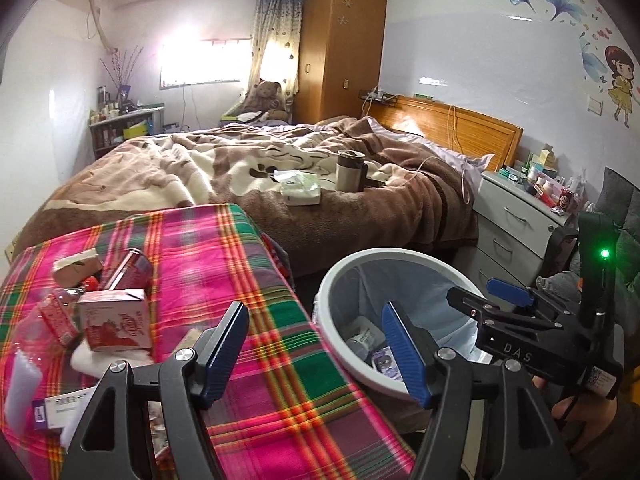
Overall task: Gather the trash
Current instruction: 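Carry the carton and can to the wastebasket and open both grippers, then move both tools back over the cloth toward the remaining trash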
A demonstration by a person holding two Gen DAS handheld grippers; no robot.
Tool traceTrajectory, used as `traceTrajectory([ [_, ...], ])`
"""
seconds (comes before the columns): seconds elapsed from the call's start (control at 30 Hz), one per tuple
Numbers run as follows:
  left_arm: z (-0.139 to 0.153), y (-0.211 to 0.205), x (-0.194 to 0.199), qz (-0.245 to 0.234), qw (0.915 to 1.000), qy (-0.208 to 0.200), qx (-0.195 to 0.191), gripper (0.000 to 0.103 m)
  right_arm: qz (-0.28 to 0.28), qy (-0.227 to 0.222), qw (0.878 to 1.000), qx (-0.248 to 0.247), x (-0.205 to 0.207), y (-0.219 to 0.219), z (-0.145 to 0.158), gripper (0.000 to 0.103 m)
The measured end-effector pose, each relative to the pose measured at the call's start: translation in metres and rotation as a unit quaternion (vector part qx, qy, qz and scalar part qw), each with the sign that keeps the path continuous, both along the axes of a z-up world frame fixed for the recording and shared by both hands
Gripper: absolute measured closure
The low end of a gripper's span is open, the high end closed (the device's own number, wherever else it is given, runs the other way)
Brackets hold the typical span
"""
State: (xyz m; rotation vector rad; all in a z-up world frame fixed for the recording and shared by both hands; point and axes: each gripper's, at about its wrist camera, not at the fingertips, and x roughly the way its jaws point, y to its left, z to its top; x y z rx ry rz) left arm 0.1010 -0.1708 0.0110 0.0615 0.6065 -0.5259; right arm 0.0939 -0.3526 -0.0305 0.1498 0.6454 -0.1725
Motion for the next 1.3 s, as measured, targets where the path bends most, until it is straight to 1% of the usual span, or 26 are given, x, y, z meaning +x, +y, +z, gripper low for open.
traceTrajectory([
  [0.2,0.004,0.040,-0.011,0.033,0.9994,-0.012,-0.001,0.034,0.031,-0.019,0.999,0.002,0.000,0.030,0.008,0.034],
  [0.4,0.000,0.087,-0.016,0.074,0.9972,-0.012,-0.004,0.034,0.061,-0.020,0.998,0.006,0.006,0.057,0.007,0.034],
  [0.57,-0.008,0.123,-0.016,0.107,0.9942,-0.003,0.003,0.034,0.085,-0.013,0.996,0.006,0.013,0.081,0.004,0.034],
  [0.67,-0.013,0.139,-0.016,0.115,0.9933,0.001,0.005,0.034,0.094,-0.010,0.995,0.007,0.016,0.094,0.002,0.034],
  [0.77,-0.020,0.154,-0.014,0.128,0.9917,0.015,0.008,0.034,0.104,-0.002,0.995,0.007,0.023,0.106,-0.002,0.034],
  [0.83,-0.025,0.161,-0.012,0.130,0.9913,0.019,0.009,0.034,0.109,0.003,0.994,0.009,0.026,0.113,-0.005,0.034],
  [1.0,-0.036,0.171,-0.004,0.126,0.9910,0.032,0.032,0.034,0.124,0.021,0.992,0.010,0.037,0.131,-0.011,0.034],
  [1.13,-0.049,0.168,0.003,0.108,0.9918,0.042,0.053,0.034,0.135,0.035,0.990,0.016,0.046,0.140,-0.016,0.034],
  [1.3,-0.063,0.164,0.012,0.098,0.9909,0.055,0.074,0.036,0.147,0.053,0.987,0.024,0.055,0.152,-0.022,0.034],
])
